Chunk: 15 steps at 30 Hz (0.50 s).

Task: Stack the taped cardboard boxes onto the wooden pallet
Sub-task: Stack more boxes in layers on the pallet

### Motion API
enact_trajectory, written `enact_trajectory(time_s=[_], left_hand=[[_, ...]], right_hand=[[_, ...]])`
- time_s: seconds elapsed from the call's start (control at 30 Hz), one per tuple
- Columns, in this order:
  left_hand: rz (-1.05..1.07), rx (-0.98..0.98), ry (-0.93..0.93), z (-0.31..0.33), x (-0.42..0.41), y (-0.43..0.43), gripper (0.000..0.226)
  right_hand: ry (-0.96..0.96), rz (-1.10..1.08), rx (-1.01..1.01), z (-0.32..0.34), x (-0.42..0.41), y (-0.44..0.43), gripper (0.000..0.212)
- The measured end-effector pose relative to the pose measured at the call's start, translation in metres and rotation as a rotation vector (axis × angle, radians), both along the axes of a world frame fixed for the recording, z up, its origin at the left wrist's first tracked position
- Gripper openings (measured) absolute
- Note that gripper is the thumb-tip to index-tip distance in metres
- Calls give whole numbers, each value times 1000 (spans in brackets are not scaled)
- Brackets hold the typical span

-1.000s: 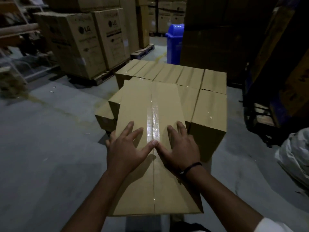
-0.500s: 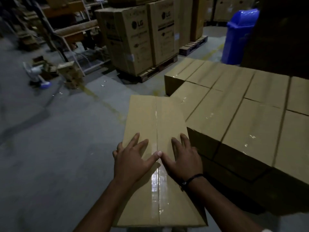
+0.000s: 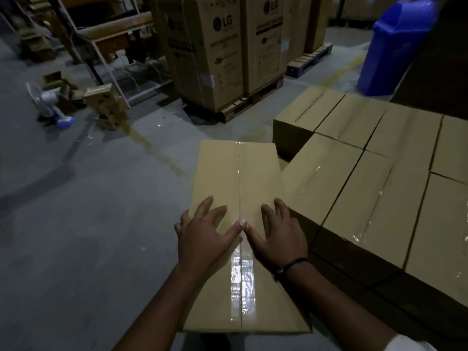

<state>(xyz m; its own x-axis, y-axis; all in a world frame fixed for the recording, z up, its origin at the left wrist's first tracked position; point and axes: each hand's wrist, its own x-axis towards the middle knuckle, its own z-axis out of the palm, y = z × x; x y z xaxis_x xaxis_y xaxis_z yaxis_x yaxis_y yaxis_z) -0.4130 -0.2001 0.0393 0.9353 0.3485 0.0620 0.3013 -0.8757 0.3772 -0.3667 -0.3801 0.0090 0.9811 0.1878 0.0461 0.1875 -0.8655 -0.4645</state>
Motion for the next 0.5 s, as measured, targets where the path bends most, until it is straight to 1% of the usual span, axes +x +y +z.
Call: enact_trajectory(time_s=[0.2,0.3,0.37,0.5], left_hand=[[-88,-30,-18,-9,100,88,79],[-180,-31,-18,-6,148,125,80],[-231,-4,-9,-4,177,140,81],[-306,-16,-26,-6,238,157,78]], right_hand=[[27,-126,-16,-6,73,86,79],[28,-188,6,-4,106,119,79],[30,-232,-3,-3,126,133,77],[31,-318,8,-7,171,152,75]])
